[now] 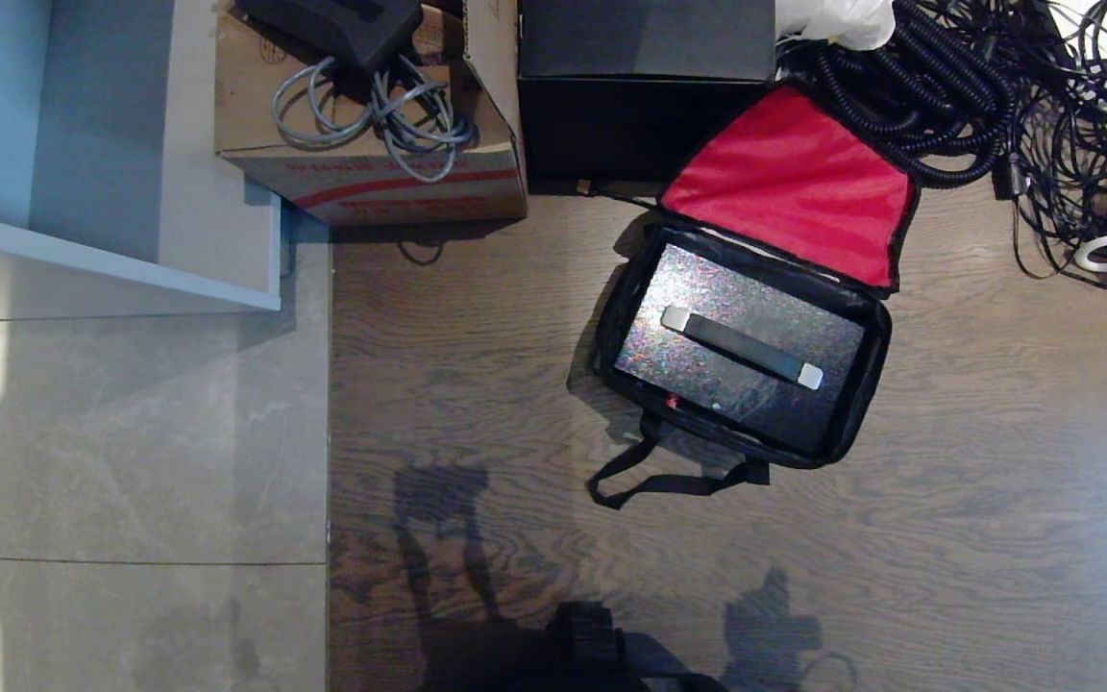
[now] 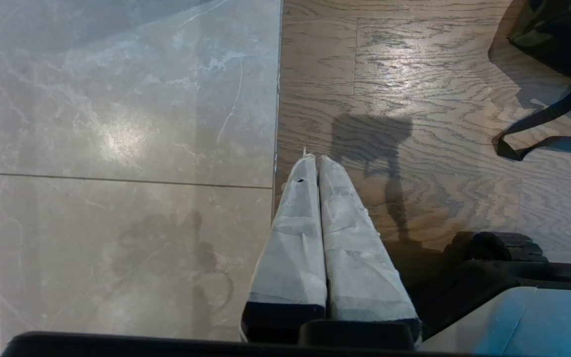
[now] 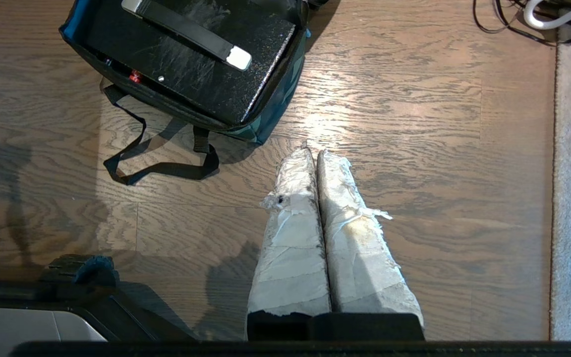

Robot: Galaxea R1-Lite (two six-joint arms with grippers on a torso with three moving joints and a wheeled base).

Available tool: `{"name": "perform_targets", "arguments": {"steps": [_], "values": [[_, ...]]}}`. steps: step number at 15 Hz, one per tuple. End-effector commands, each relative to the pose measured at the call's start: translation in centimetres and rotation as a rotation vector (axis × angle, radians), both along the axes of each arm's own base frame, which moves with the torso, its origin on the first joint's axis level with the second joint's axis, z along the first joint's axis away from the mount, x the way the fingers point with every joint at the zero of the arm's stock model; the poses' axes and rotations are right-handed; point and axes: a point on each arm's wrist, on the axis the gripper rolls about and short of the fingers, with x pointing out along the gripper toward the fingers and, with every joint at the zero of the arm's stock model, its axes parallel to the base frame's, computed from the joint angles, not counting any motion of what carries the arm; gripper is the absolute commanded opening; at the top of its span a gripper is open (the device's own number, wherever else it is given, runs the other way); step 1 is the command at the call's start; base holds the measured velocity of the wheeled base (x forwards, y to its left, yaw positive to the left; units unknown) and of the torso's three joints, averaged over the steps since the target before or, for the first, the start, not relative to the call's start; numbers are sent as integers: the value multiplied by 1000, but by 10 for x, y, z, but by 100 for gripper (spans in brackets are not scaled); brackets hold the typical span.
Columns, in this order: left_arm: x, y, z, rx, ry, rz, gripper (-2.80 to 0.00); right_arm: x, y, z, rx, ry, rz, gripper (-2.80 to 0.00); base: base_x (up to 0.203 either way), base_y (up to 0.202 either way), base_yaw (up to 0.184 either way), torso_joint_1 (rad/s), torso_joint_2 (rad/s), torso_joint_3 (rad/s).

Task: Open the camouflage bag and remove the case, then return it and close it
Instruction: Grip the handle

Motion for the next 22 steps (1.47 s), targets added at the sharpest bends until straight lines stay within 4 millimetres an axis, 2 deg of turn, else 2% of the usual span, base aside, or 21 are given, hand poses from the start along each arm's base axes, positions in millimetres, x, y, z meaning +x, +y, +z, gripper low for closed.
{"name": "perform_targets", "arguments": {"steps": [1, 22], "values": [[0, 0, 0, 0, 0, 0, -280, 4, 0, -11, -1, 40, 1, -280, 0, 0, 0, 0, 0, 0], [0, 0, 0, 0, -1, 0, -280, 4, 0, -11, -1, 40, 1, -280, 0, 0, 0, 0, 0, 0]]}}
